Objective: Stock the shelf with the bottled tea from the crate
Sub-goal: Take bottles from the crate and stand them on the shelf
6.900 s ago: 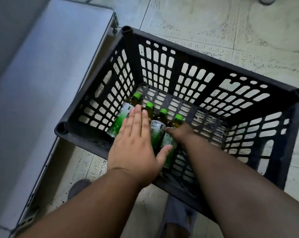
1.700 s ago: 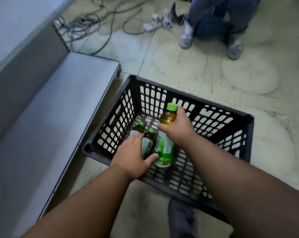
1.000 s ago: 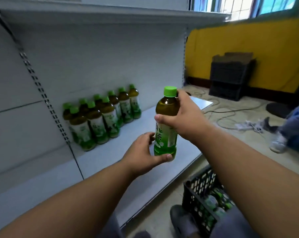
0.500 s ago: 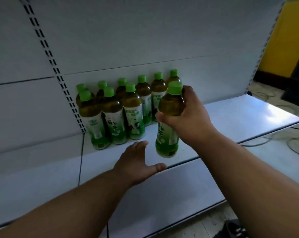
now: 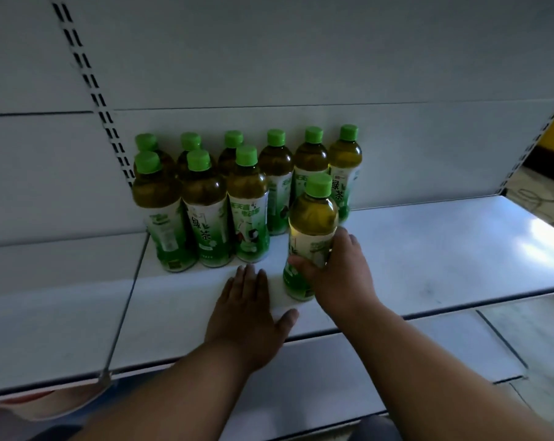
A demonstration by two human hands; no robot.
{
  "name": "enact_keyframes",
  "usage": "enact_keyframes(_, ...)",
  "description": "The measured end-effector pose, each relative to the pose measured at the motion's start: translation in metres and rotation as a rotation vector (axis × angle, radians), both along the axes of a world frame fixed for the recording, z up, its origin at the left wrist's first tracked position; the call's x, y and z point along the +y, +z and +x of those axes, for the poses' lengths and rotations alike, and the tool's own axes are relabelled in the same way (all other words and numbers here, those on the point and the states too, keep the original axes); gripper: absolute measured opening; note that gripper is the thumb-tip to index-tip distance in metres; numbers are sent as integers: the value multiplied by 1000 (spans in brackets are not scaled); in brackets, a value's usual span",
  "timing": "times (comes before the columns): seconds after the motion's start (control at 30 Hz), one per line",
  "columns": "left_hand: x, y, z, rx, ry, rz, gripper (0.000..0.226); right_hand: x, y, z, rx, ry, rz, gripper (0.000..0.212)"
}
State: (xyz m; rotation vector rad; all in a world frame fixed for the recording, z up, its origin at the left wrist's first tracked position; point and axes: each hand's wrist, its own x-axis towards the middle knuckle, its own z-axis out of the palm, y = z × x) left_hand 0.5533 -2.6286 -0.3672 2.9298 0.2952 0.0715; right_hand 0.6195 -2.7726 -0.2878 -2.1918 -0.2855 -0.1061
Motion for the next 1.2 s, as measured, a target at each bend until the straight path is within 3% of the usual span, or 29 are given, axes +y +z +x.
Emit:
enact_keyframes(0.5, -3, -1, 0, 10, 27, -30, 98, 55, 2, 73, -36, -22, -33, 54)
enact_keyframes(0.6, -3, 2, 2, 55, 15, -53, 99, 55, 2, 66, 5, -19, -15, 66)
enact_keyframes(0.67, 1, 11, 4, 135, -10, -80, 99, 48, 4, 49, 2, -26, -1, 85)
enact_keyframes(0.73, 6, 28, 4, 186, -25, -116, 96, 34, 7, 25, -46, -32, -35, 87)
enact_keyframes(0.83, 5, 57, -6, 72, -34, -131, 77, -1, 20, -15, -87, -29, -151, 79)
enact_keyframes(0.97, -33, 83, -37, -87, -214, -129, 53, -64, 44, -73, -44, -100, -420, 76)
enact_keyframes(1.1, -96, 93, -75, -62, -430, -105, 57, -136, 56, -151, 103, -209, -589, 74)
enact_keyframes(1.2, -144, 91, -109, 67, -601, 2, 66, -189, 59, -217, 241, -308, -606, 73)
